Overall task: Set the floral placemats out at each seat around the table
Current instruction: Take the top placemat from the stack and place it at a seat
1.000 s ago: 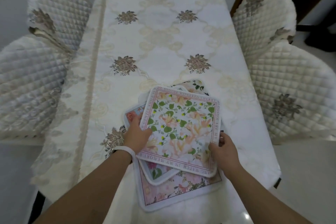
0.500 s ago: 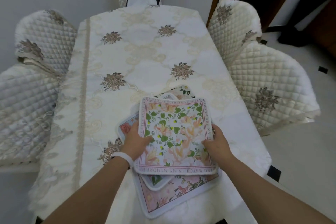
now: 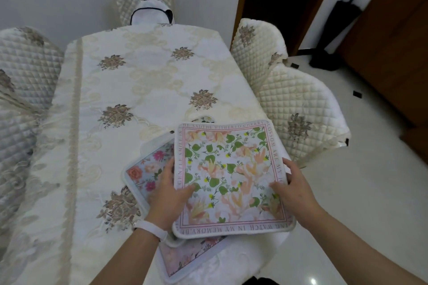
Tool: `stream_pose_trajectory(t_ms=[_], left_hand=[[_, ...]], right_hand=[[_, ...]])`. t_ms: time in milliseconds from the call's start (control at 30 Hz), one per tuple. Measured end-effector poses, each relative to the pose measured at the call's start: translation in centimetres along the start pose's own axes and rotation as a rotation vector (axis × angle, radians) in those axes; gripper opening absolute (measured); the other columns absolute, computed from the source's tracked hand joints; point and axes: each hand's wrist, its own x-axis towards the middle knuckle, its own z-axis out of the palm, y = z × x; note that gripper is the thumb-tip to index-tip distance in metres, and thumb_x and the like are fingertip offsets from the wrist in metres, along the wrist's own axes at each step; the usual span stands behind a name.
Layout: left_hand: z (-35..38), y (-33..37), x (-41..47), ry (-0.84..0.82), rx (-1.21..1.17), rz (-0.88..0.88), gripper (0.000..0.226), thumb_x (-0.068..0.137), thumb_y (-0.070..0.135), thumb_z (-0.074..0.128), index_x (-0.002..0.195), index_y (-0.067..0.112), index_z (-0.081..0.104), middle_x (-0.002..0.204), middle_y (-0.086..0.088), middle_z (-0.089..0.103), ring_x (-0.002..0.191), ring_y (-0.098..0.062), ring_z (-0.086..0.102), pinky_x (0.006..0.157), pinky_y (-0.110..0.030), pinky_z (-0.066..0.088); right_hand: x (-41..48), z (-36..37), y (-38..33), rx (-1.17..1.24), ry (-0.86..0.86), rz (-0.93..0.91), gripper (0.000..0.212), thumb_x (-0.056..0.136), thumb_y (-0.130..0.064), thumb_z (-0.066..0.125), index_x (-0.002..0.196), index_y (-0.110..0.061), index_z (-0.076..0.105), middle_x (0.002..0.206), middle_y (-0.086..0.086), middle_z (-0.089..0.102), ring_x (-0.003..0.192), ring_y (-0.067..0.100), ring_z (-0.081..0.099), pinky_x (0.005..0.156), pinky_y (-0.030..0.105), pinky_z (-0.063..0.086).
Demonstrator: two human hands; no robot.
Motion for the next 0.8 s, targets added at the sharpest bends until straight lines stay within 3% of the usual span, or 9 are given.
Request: stream_pose_trajectory(t_ms=[100,167,267,367,467,567,700,800], left_hand=[[2.3,0.7,-1.0,-0.078,0.004,0.016,0.089,0.084,-0.003,0.067,0.145,0.045,0.023,0.124,0.01,0.06,0.094,-0.009,0.069,0.069,-0.031,0.06],[4.0,1.1,-1.6,-0.092,0.015,0.01,0.09,0.085,-0.003,0.066,0.145,0.048,0.023,0.128,0.009,0.059,0.094,-0.01,0.069,0.071,-0.037,0.06],[6.9,2.3,-2.7,-0.104,0.027,0.024,0.087,0.086,-0.004,0.063,0.145,0.045,0.024,0.128,0.011,0.057,0.092,-0.009,0.068,0.068,-0.031,0.059],[9.9,3.7,-2.9,-0.093,0.024,0.048,0.086,0.086,-0.004,0.063,0.136,0.057,0.028,0.133,0.004,0.055,0.097,-0.019,0.069,0.068,-0.033,0.059],[14.3,5.7,-2.8,-0.067,0.041,0.054,0.087,0.085,-0.002,0.065,0.137,0.057,0.029,0.139,0.0,0.053,0.099,-0.027,0.069,0.07,-0.043,0.06],[20.9,7.8,-3.3,-0.065,0.038,0.05,0.084,0.087,-0.004,0.063,0.14,0.051,0.029,0.124,-0.004,0.064,0.086,-0.027,0.072,0.065,-0.044,0.06],[31.0,9.4,-4.0,-0.104,0.033,0.073,0.081,0.087,-0.006,0.061,0.139,0.048,0.03,0.108,-0.006,0.072,0.083,-0.03,0.073,0.068,-0.051,0.059],[38.1,10.7,-4.3,-0.151,0.032,0.087,0.074,0.087,-0.008,0.06,0.134,0.045,0.037,0.1,-0.004,0.075,0.084,-0.028,0.073,0.069,-0.048,0.059]], right_hand=[[-0.8,-2.6,0.5,0.026,0.03,-0.014,0.059,0.088,0.001,0.061,0.128,-0.038,0.043,0.1,-0.004,0.073,0.078,0.012,0.074,0.062,0.029,0.058],[-1.1,-4.2,1.6,0.044,0.034,0.001,0.06,0.087,0.002,0.06,0.131,-0.035,0.043,0.102,-0.002,0.072,0.08,0.014,0.074,0.066,0.035,0.06],[-1.0,-6.8,3.2,0.073,0.03,0.018,0.064,0.086,0.002,0.06,0.137,-0.034,0.041,0.104,-0.002,0.072,0.085,0.017,0.074,0.076,0.045,0.06],[-0.2,-10.3,4.0,0.077,0.027,0.003,0.065,0.086,0.0,0.06,0.137,-0.036,0.04,0.107,-0.003,0.071,0.088,0.017,0.073,0.079,0.045,0.06],[0.9,-15.3,4.2,0.107,0.03,-0.039,0.062,0.087,-0.002,0.059,0.133,-0.038,0.041,0.105,-0.006,0.071,0.085,0.013,0.073,0.072,0.037,0.06],[1.6,-21.7,5.1,0.158,0.048,-0.073,0.06,0.089,-0.002,0.059,0.129,-0.043,0.041,0.103,-0.006,0.071,0.081,0.011,0.073,0.066,0.033,0.058],[2.4,-30.8,8.3,0.204,0.121,-0.088,0.061,0.088,-0.001,0.06,0.127,-0.044,0.042,0.1,-0.005,0.072,0.076,0.008,0.073,0.064,0.028,0.056],[2.9,-37.1,10.5,0.228,0.196,-0.072,0.061,0.087,-0.001,0.061,0.127,-0.044,0.044,0.097,-0.006,0.073,0.077,0.01,0.073,0.074,0.038,0.059]])
